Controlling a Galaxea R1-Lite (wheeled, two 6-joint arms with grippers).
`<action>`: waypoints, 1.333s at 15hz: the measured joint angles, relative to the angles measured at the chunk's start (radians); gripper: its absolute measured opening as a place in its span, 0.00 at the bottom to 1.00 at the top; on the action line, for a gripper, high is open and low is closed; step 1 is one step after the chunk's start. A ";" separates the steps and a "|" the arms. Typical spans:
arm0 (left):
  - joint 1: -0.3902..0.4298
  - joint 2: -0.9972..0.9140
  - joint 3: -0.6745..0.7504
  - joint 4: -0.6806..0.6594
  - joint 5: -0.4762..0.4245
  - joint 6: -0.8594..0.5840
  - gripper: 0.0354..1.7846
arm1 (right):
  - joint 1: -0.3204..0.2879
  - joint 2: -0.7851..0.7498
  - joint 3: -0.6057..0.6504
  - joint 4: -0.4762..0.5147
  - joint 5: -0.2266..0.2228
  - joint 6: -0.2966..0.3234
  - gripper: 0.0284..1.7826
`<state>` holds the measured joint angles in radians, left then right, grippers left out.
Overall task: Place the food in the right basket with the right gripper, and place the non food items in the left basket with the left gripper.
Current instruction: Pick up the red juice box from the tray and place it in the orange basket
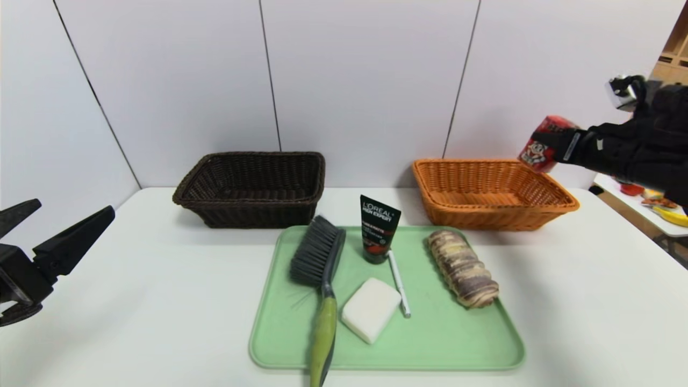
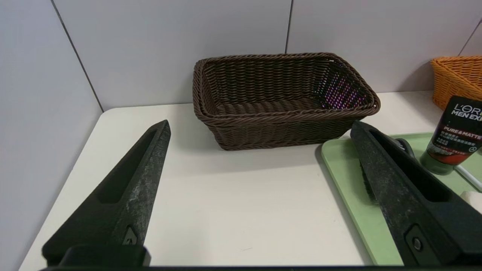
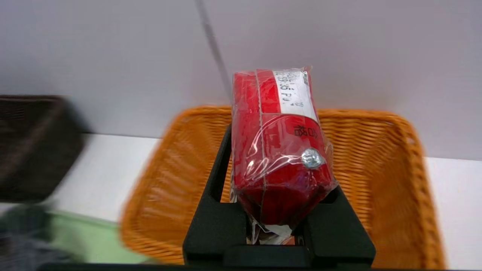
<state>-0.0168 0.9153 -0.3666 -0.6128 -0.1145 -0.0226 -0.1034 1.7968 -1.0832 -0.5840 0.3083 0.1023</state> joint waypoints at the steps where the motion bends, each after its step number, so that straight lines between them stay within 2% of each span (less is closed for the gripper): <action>1: 0.000 -0.008 0.001 0.010 0.000 0.000 0.94 | -0.001 0.036 -0.021 0.019 -0.038 -0.046 0.18; 2: 0.000 -0.018 0.001 0.025 0.000 0.000 0.94 | 0.002 0.075 -0.043 0.025 -0.079 -0.083 0.18; 4: 0.000 -0.033 0.004 0.045 0.000 0.000 0.94 | 0.019 0.140 -0.098 0.037 -0.144 -0.114 0.18; 9: 0.000 -0.054 0.003 0.050 0.000 0.000 0.94 | 0.064 0.231 -0.200 0.135 -0.214 -0.158 0.18; 15: 0.000 -0.063 0.001 0.050 0.001 -0.001 0.94 | 0.075 0.281 -0.210 0.150 -0.255 -0.157 0.18; 19: 0.001 -0.064 -0.001 0.050 0.002 -0.001 0.94 | 0.074 0.289 -0.209 0.157 -0.258 -0.154 0.18; 20: 0.001 -0.064 -0.001 0.050 0.002 -0.001 0.94 | 0.073 0.289 -0.209 0.160 -0.257 -0.151 0.22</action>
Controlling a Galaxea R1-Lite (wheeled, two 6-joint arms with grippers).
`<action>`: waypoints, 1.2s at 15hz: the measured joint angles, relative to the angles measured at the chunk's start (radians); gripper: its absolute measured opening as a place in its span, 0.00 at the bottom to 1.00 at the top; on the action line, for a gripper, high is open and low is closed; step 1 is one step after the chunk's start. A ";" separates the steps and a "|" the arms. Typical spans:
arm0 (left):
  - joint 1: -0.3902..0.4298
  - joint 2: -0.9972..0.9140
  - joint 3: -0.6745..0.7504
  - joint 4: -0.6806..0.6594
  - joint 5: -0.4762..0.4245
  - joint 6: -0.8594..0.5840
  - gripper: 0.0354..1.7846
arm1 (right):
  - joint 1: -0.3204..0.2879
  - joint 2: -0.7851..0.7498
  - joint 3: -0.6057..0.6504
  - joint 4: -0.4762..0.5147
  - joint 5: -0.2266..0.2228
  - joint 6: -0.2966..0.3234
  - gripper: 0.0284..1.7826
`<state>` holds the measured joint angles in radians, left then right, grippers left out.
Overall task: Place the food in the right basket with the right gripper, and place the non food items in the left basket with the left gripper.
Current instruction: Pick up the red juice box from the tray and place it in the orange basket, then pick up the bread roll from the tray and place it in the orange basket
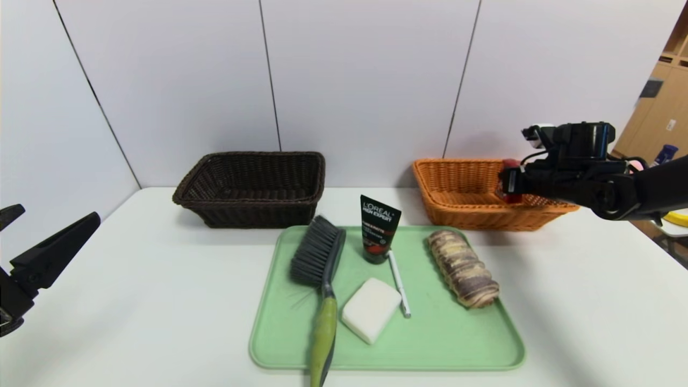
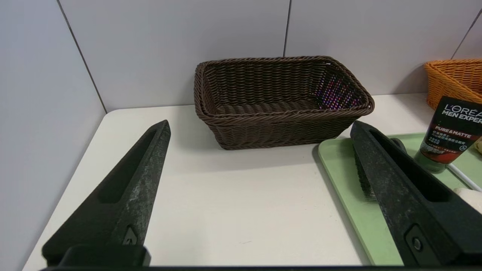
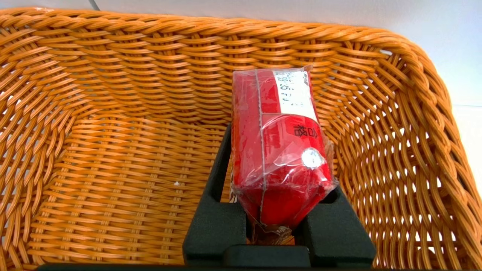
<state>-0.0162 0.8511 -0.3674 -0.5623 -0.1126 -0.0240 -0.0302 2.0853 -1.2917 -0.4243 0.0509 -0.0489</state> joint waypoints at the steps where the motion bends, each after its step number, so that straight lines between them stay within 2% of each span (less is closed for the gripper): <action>1: 0.000 0.000 0.001 0.000 0.000 0.000 0.94 | -0.001 0.000 0.000 -0.005 -0.001 0.003 0.30; 4: 0.000 0.000 0.002 0.000 -0.001 0.000 0.94 | -0.001 -0.002 0.000 -0.014 -0.022 0.001 0.51; 9: 0.000 0.000 0.003 0.000 -0.001 -0.002 0.94 | 0.022 -0.094 0.019 -0.005 -0.023 0.009 0.73; 11: -0.001 0.002 0.002 0.000 -0.002 -0.009 0.94 | 0.100 -0.203 0.041 0.034 -0.023 0.037 0.78; 14: -0.001 0.007 0.002 0.000 -0.001 -0.018 0.94 | 0.310 -0.371 0.065 0.173 -0.022 0.148 0.83; 16: 0.000 0.007 0.006 0.000 0.000 -0.028 0.94 | 0.424 -0.457 0.113 0.268 -0.029 0.213 0.86; 18: -0.001 0.007 0.007 0.000 -0.001 -0.029 0.94 | 0.470 -0.508 0.187 0.303 -0.071 0.228 0.89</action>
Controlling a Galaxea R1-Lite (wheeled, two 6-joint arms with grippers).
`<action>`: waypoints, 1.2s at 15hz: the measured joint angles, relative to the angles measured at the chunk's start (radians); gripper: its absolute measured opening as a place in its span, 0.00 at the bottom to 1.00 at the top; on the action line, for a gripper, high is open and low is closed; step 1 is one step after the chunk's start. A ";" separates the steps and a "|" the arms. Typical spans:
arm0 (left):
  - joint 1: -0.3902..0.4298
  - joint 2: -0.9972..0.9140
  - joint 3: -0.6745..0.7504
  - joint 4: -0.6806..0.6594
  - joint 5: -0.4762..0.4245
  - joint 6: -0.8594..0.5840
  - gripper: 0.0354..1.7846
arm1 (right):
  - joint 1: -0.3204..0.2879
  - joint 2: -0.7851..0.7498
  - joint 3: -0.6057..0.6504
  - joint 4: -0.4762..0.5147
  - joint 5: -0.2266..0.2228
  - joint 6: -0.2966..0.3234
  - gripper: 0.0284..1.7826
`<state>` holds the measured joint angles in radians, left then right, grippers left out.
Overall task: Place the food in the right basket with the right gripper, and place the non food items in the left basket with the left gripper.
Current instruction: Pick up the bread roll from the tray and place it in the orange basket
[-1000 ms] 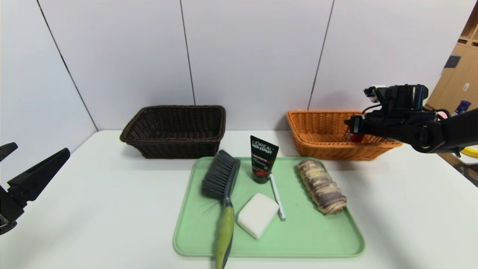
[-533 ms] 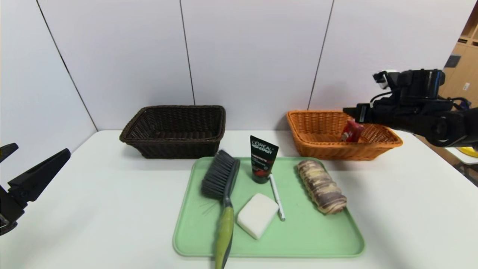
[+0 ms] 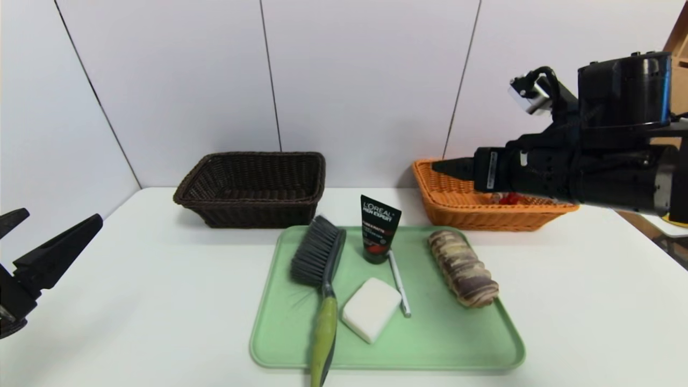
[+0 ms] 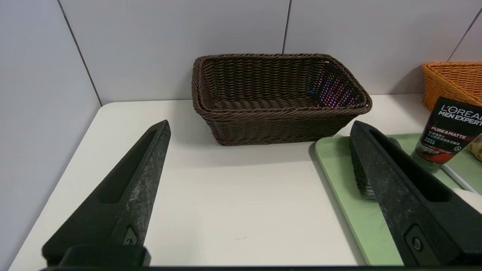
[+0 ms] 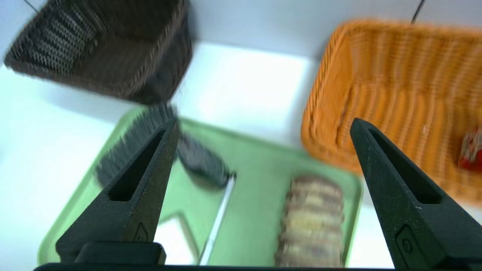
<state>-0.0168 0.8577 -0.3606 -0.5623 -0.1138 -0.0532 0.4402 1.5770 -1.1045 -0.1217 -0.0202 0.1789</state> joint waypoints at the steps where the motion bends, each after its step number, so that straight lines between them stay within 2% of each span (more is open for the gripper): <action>1: 0.000 0.000 0.003 0.000 0.000 0.000 0.94 | 0.010 -0.015 0.034 0.024 -0.021 0.001 0.89; 4: 0.000 0.000 0.014 0.000 -0.001 0.000 0.94 | 0.026 -0.045 0.118 0.188 -0.033 0.005 0.91; 6: 0.000 -0.001 0.020 0.000 0.000 0.000 0.94 | 0.039 -0.046 0.141 0.239 -0.034 0.006 0.92; 11: 0.000 -0.008 0.027 -0.001 0.001 -0.003 0.94 | 0.046 0.061 0.143 0.237 -0.044 0.000 0.94; 15: 0.000 -0.016 0.034 -0.001 0.000 -0.022 0.94 | 0.041 0.185 0.138 0.129 -0.103 -0.006 0.95; 18: 0.000 -0.019 0.034 -0.001 0.000 -0.022 0.94 | 0.038 0.243 0.128 0.094 -0.110 -0.013 0.95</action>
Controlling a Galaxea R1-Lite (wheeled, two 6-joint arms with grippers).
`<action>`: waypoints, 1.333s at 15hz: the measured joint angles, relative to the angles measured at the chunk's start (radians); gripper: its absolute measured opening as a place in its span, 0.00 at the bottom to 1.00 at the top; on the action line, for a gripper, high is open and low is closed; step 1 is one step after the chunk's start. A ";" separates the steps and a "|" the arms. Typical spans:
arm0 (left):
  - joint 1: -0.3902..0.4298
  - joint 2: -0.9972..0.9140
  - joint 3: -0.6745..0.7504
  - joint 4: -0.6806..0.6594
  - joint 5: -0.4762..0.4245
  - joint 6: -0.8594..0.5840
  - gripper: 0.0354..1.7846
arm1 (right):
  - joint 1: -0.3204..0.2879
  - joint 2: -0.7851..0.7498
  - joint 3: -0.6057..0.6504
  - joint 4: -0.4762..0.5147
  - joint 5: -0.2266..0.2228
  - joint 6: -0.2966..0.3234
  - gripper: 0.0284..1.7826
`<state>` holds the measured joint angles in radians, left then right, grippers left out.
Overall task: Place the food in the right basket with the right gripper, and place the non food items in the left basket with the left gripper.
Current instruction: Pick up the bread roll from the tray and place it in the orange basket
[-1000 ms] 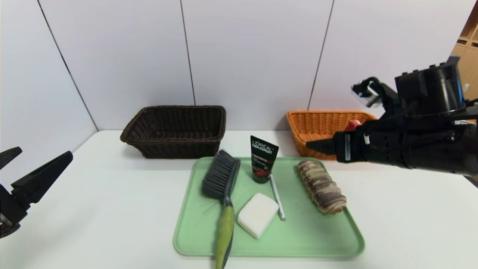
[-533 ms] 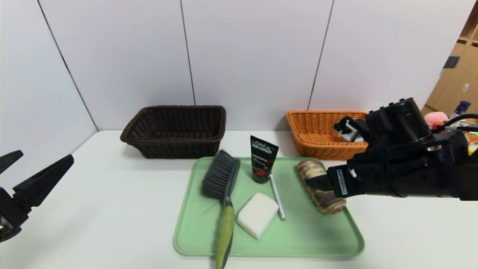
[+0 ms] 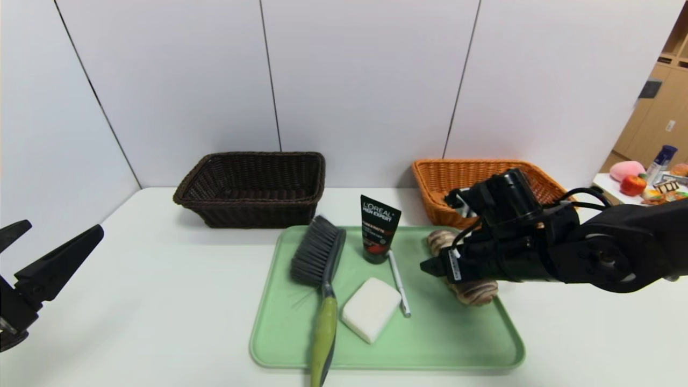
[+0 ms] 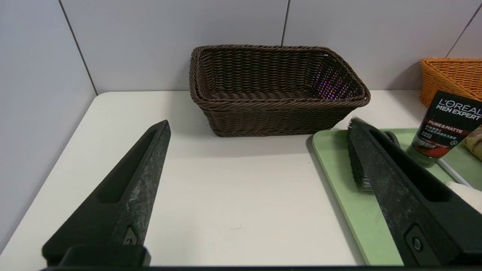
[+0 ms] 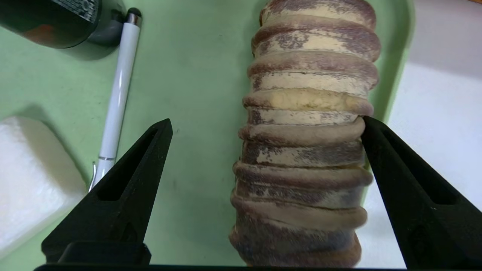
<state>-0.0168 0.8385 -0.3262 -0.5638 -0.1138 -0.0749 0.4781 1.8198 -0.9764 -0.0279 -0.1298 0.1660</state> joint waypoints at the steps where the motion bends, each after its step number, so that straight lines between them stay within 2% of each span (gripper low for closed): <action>1: 0.000 -0.001 0.000 0.000 0.000 0.000 0.94 | -0.003 0.012 -0.003 0.000 0.000 0.000 0.95; 5: 0.000 -0.004 0.000 0.001 0.000 0.000 0.94 | -0.011 0.035 -0.005 -0.008 0.001 0.002 0.95; 6: 0.000 -0.004 0.000 0.001 -0.001 0.000 0.94 | -0.012 0.037 -0.003 -0.020 0.001 0.003 0.92; 9: 0.000 -0.004 0.000 0.001 0.000 0.000 0.94 | -0.013 0.040 -0.001 -0.045 0.001 0.005 0.64; 13: 0.000 -0.004 0.001 0.001 0.000 0.000 0.94 | -0.012 0.040 0.004 -0.046 0.000 0.007 0.39; 14: 0.000 -0.004 0.001 0.001 0.000 0.000 0.94 | -0.012 0.039 0.005 -0.045 0.000 0.007 0.17; 15: 0.000 -0.004 0.002 0.001 0.000 0.000 0.94 | -0.012 0.038 0.006 -0.045 0.001 0.008 0.06; 20: 0.000 -0.004 0.003 0.001 -0.001 0.000 0.94 | -0.007 -0.046 0.006 -0.035 0.011 0.011 0.06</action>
<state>-0.0168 0.8340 -0.3236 -0.5623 -0.1145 -0.0745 0.4715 1.7736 -0.9702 -0.0630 -0.1187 0.1770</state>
